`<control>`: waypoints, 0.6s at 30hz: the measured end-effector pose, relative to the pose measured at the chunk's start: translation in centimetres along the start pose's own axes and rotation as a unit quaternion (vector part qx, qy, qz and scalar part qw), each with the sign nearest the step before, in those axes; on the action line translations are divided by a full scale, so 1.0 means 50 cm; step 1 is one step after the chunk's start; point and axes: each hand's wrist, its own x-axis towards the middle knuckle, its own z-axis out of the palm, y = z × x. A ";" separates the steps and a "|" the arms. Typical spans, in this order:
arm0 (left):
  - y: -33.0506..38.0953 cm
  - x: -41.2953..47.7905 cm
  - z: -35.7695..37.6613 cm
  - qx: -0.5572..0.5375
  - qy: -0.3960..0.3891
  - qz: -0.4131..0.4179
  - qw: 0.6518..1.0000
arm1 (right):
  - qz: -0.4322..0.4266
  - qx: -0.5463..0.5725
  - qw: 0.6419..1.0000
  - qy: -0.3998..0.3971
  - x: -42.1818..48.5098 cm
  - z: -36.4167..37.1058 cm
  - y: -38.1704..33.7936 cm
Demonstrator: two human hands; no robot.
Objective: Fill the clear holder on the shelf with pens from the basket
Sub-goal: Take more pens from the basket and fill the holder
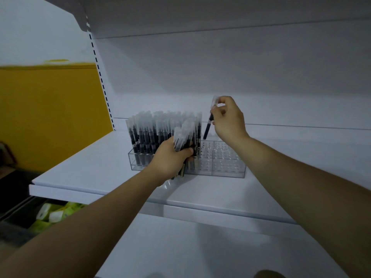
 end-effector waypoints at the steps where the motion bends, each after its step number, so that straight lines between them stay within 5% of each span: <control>1: 0.000 0.000 0.000 0.000 0.000 -0.001 1.000 | -0.005 -0.004 1.000 -0.002 -0.001 0.000 0.000; 18: 0.010 -0.008 -0.024 0.014 0.005 0.007 1.000 | 0.066 -0.172 0.977 -0.105 0.003 0.032 0.038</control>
